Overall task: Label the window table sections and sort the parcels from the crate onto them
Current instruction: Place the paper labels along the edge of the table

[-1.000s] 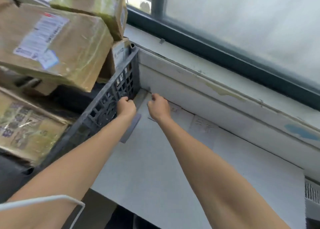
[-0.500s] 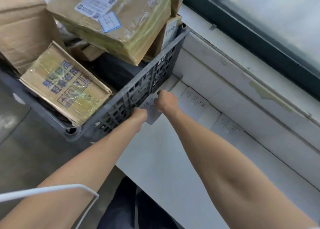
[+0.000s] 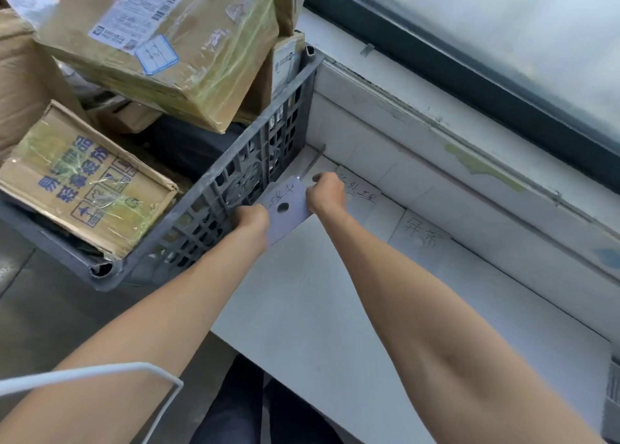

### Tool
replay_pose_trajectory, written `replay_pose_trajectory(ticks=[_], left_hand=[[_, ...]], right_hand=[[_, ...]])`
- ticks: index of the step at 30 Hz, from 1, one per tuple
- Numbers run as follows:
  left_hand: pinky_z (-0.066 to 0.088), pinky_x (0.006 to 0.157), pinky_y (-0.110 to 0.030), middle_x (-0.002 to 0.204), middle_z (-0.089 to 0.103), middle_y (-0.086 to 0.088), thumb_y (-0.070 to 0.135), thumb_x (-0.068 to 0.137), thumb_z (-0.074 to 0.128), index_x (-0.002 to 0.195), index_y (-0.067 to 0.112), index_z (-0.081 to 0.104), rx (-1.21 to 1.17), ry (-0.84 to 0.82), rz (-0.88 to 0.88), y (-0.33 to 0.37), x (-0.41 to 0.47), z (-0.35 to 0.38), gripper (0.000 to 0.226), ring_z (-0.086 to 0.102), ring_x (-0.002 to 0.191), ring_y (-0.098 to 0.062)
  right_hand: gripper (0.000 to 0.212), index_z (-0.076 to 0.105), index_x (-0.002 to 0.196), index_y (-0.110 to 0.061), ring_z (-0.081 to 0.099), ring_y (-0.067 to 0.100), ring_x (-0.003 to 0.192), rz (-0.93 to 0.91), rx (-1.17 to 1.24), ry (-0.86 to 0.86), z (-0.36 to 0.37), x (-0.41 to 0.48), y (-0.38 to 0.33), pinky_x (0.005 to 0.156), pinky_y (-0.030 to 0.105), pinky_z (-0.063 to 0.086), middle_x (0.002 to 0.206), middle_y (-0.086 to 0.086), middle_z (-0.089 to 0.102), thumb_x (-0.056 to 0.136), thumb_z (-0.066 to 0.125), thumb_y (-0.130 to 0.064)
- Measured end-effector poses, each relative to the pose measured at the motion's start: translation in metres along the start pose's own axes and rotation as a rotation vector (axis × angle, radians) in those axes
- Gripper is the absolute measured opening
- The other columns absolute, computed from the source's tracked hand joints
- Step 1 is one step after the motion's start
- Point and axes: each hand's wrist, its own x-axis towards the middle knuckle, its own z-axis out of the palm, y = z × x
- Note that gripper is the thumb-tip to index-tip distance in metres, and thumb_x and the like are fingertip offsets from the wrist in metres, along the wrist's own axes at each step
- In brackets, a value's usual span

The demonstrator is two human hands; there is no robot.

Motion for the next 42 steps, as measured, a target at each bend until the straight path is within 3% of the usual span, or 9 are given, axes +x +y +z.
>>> replay_pose_trajectory(ticks=[5,10,16,20,26,32,36,39,42], left_hand=[[0.047,0.103,-0.046,0.140,0.052,-0.011,0.012,0.099,0.037,0.142,0.006,0.042,-0.040,0.014,0.105,0.009,-0.014,0.019,0.043,0.055,0.122,-0.032],[0.047,0.102,-0.051,0.136,0.056,-0.014,0.011,0.096,0.037,0.134,0.004,0.048,0.034,-0.072,0.243,0.015,-0.032,0.056,0.040,0.057,0.121,-0.035],[0.039,0.109,-0.036,0.150,0.043,-0.005,0.014,0.098,0.039,0.149,0.014,0.036,0.235,-0.193,0.411,0.004,-0.073,0.128,0.051,0.048,0.131,-0.027],[0.036,0.093,-0.025,0.151,0.041,0.004,0.016,0.099,0.038,0.151,0.019,0.032,0.362,-0.352,0.468,-0.025,-0.095,0.164,0.053,0.049,0.122,-0.019],[0.037,0.087,-0.027,0.144,0.048,-0.002,0.015,0.098,0.037,0.147,0.018,0.039,0.537,-0.475,0.477,-0.085,-0.125,0.218,0.049,0.051,0.116,-0.023],[0.046,0.100,-0.042,0.133,0.058,-0.014,0.011,0.094,0.037,0.138,0.008,0.050,0.640,-0.535,0.386,-0.139,-0.152,0.272,0.045,0.056,0.121,-0.035],[0.041,0.078,-0.029,0.115,0.058,-0.008,0.010,0.096,0.035,0.136,0.011,0.051,0.615,-0.540,0.367,-0.166,-0.166,0.309,0.042,0.054,0.093,-0.027],[0.045,0.091,-0.036,0.130,0.057,-0.009,0.014,0.099,0.035,0.141,0.016,0.047,0.611,-0.541,0.330,-0.181,-0.170,0.336,0.044,0.057,0.109,-0.028],[0.044,0.092,-0.036,0.133,0.057,-0.009,0.017,0.100,0.034,0.141,0.019,0.046,0.610,-0.528,0.310,-0.190,-0.168,0.357,0.042,0.056,0.104,-0.025]], right_hand=[[0.042,0.065,0.126,-0.015,0.060,0.023,0.118,0.100,0.248,-0.018,-0.023,0.006,0.021,0.097,0.030,0.049,0.129,0.004,0.064,0.086,0.054,-0.006],[0.033,0.073,0.111,-0.016,0.066,0.021,0.104,0.159,0.356,0.090,-0.060,0.005,0.067,0.089,0.028,0.052,0.113,0.001,0.072,0.084,0.056,-0.006],[0.032,0.073,0.108,-0.013,0.062,0.022,0.088,0.310,0.483,0.225,-0.110,-0.007,0.148,0.077,0.027,0.050,0.107,0.007,0.073,0.086,0.052,-0.004],[0.028,0.073,0.108,-0.013,0.065,0.020,0.091,0.402,0.554,0.318,-0.137,-0.026,0.198,0.078,0.028,0.052,0.107,0.003,0.073,0.086,0.056,-0.007],[0.029,0.076,0.105,-0.013,0.068,0.022,0.094,0.543,0.632,0.466,-0.159,-0.064,0.278,0.083,0.034,0.057,0.105,0.002,0.074,0.085,0.056,-0.006],[0.027,0.075,0.103,-0.015,0.066,0.025,0.094,0.640,0.666,0.502,-0.180,-0.082,0.355,0.084,0.035,0.056,0.107,0.006,0.073,0.088,0.054,-0.007],[0.031,0.072,0.115,-0.012,0.065,0.027,0.108,0.659,0.668,0.461,-0.198,-0.078,0.402,0.093,0.037,0.054,0.118,0.007,0.071,0.090,0.055,-0.009],[0.033,0.068,0.121,-0.012,0.063,0.029,0.113,0.656,0.673,0.446,-0.212,-0.068,0.427,0.097,0.041,0.052,0.122,0.009,0.068,0.091,0.056,-0.010],[0.034,0.065,0.125,-0.011,0.062,0.030,0.115,0.650,0.688,0.442,-0.221,-0.056,0.446,0.099,0.042,0.051,0.125,0.011,0.066,0.092,0.056,-0.011]])
